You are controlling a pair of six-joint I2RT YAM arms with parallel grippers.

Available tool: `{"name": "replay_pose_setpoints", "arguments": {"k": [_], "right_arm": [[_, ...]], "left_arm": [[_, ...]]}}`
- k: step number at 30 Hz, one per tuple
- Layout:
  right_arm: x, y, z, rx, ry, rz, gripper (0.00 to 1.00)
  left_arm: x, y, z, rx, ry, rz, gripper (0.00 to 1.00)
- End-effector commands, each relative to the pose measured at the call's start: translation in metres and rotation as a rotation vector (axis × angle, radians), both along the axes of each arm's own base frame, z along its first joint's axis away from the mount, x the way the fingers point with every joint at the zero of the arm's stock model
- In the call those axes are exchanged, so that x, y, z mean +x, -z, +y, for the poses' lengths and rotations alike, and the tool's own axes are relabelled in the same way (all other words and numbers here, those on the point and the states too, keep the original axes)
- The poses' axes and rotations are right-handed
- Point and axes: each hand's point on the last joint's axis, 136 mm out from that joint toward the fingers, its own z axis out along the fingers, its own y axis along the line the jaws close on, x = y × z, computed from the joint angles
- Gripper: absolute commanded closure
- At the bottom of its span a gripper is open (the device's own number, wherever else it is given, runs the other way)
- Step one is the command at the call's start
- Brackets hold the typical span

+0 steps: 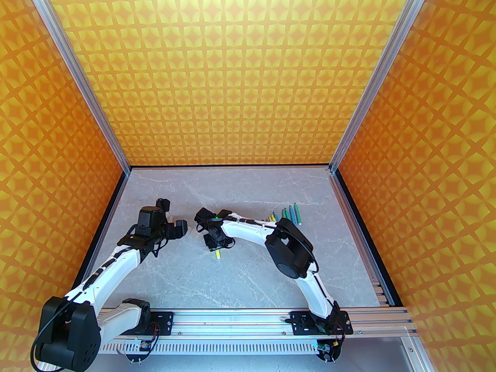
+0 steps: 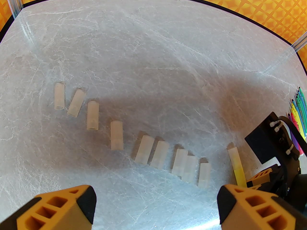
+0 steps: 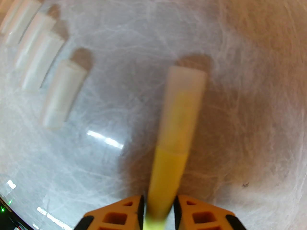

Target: Open the pen caps

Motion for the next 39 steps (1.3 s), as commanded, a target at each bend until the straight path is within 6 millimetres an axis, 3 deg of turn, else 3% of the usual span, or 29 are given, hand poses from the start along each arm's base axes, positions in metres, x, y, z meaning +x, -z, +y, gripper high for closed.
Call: {"name": "replay_pose_setpoints", "arguments": {"k": [1,11,14,21,27,29,39], "right_arm": [[-0.004,0.017,-0.010,-0.082,0.016,0.029,0.76],[-0.002,0.027,-0.011,-0.132,0.013,0.043,0.84],[0.001,0.023,-0.012,-0.126,0.025,0.018,0.95],[0.010,-0.007,-0.014,-0.073,0.035,-0.078,1.00],[0.015,-0.038,0.001,0.147,0.026,-0.153,1.00],[0.017,-0.052,0.001,0.217,0.022,-0.188,1.00],[0.019,-0.085,-0.016,0.454,-0.025,-0.297,1.00]], "left_arm": [[-0.001,-0.002,0.005,0.002,-0.015,-0.018,0.12],[-0.002,-0.001,0.006,0.009,-0.016,-0.019,0.12],[-0.003,-0.001,0.006,0.011,-0.014,-0.017,0.12],[-0.003,-0.001,0.006,0.021,0.000,-0.020,0.12],[-0.003,-0.002,0.001,0.008,0.028,-0.029,0.13],[-0.003,-0.016,-0.006,-0.025,0.057,-0.075,0.13],[0.005,-0.022,-0.043,-0.176,0.194,-0.064,0.17]]}}
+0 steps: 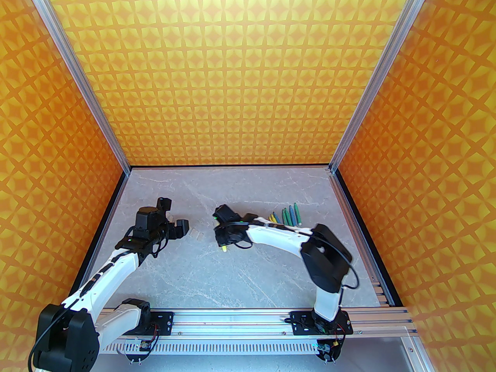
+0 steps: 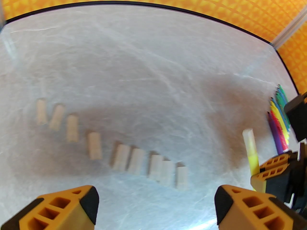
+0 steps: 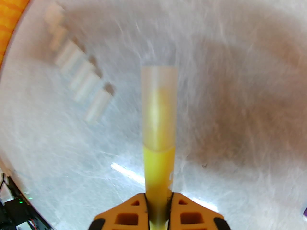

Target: Open the pen caps

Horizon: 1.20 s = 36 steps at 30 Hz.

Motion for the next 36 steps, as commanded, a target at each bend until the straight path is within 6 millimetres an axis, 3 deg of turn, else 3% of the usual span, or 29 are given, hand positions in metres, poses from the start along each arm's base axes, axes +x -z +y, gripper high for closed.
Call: {"name": "replay_pose_setpoints", "arguments": {"k": [1,8,13,17,24,36], "right_arm": [[0.005,-0.024,0.012,0.128,-0.069,-0.102,1.00],[0.008,-0.039,-0.004,0.227,-0.068,-0.203,1.00],[0.004,-0.046,-0.008,0.244,-0.097,-0.230,1.00],[0.001,-0.053,-0.010,0.266,-0.110,-0.260,1.00],[-0.003,-0.067,-0.009,0.302,-0.147,-0.301,1.00],[-0.005,-0.079,0.000,0.332,-0.196,-0.316,1.00]], "left_arm": [[0.006,-0.016,-0.025,-0.109,0.103,-0.021,0.17],[0.013,-0.041,-0.071,-0.233,0.247,-0.048,0.20],[0.014,-0.049,-0.109,-0.284,0.393,-0.041,0.20],[0.019,-0.050,-0.132,-0.348,0.448,-0.002,0.27],[0.020,-0.054,-0.152,-0.401,0.492,0.028,0.35],[0.017,-0.059,-0.162,-0.470,0.524,0.051,0.47]]}}
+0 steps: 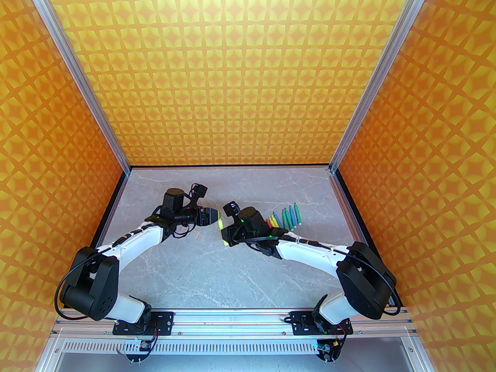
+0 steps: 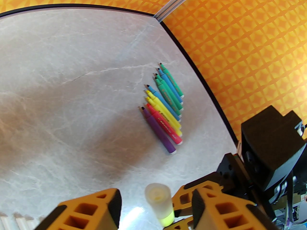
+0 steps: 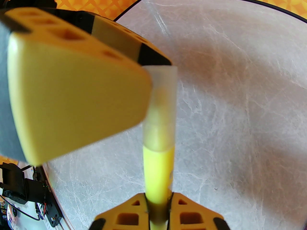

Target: Open the pen caps

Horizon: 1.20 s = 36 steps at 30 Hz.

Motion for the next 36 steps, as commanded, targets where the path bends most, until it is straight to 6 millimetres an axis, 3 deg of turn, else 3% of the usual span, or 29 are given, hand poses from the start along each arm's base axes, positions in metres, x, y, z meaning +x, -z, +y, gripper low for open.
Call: {"name": "replay_pose_setpoints", "arguments": {"k": [1,6,12,17,27,30,32,36], "right_arm": [[0.002,-0.021,0.004,0.037,-0.026,-0.050,1.00],[0.000,-0.024,0.005,0.047,-0.034,-0.052,1.00],[0.000,-0.027,0.004,0.043,-0.037,-0.061,1.00],[0.001,-0.026,0.002,0.035,-0.027,-0.063,1.00],[0.003,-0.027,-0.001,0.024,-0.012,-0.075,1.00],[0.003,-0.025,-0.002,0.018,-0.009,-0.072,0.87],[0.003,-0.024,-0.002,0.017,-0.008,-0.072,0.71],[0.005,-0.023,-0.001,0.020,-0.006,-0.081,0.62]], "left_arm": [[0.002,-0.014,-0.010,-0.047,0.038,-0.013,0.48],[0.000,-0.012,-0.014,-0.059,0.061,0.000,0.53],[0.001,-0.012,-0.017,-0.071,0.072,0.007,0.67],[0.000,-0.011,-0.019,-0.075,0.082,0.018,0.69],[-0.002,-0.011,-0.021,-0.084,0.093,0.025,0.82],[-0.002,-0.012,-0.020,-0.085,0.092,0.028,0.85],[-0.002,-0.013,-0.021,-0.090,0.094,0.027,0.87],[-0.003,-0.017,-0.022,-0.111,0.103,0.028,0.91]]}}
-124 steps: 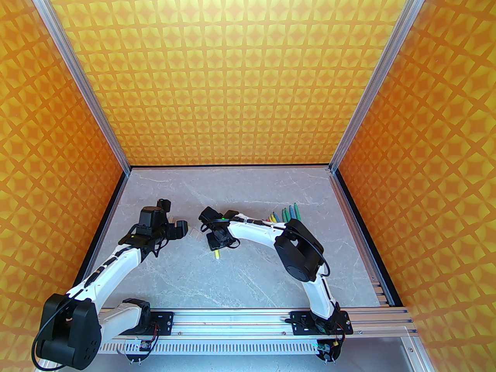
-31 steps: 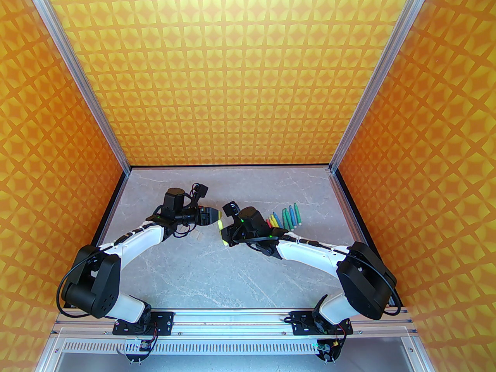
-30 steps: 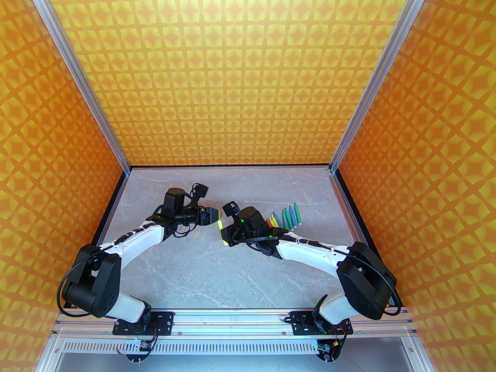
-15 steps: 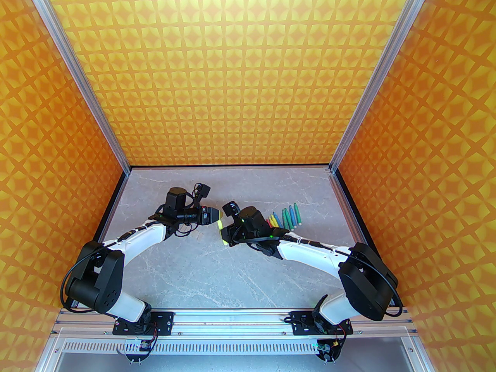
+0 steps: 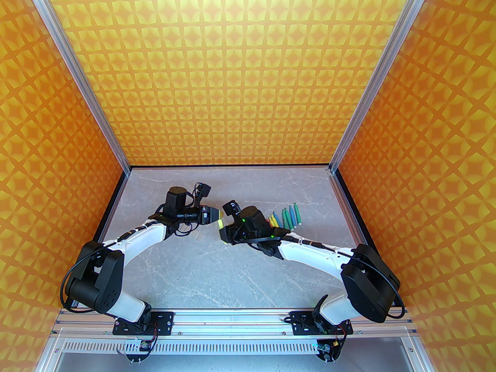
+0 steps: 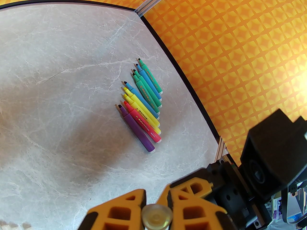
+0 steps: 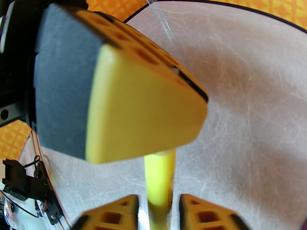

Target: Open the pen caps

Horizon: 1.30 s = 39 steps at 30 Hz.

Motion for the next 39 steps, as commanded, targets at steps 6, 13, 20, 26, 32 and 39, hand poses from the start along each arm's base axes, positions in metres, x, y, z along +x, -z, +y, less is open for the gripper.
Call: {"name": "replay_pose_setpoints", "arguments": {"k": [6,13,20,26,32,39], "right_arm": [[0.009,-0.008,0.008,0.026,-0.005,-0.032,0.61],[0.009,-0.008,0.012,0.043,-0.020,-0.032,0.77],[-0.004,-0.001,0.002,0.038,-0.032,-0.022,0.98],[-0.022,0.015,-0.013,0.027,-0.040,0.005,1.00],[-0.042,0.034,-0.024,0.011,-0.067,0.047,1.00],[-0.056,0.042,-0.040,0.029,-0.052,0.041,1.00]], "left_arm": [[-0.002,-0.019,-0.010,-0.073,0.046,-0.019,0.93],[-0.007,-0.023,-0.009,-0.081,0.049,-0.020,0.96],[-0.003,-0.032,-0.006,-0.089,0.026,-0.052,1.00],[0.009,-0.037,-0.003,-0.088,-0.032,-0.060,1.00],[0.017,-0.039,0.000,-0.105,-0.075,-0.056,1.00],[0.023,-0.042,0.004,-0.108,-0.120,-0.058,1.00]]}}
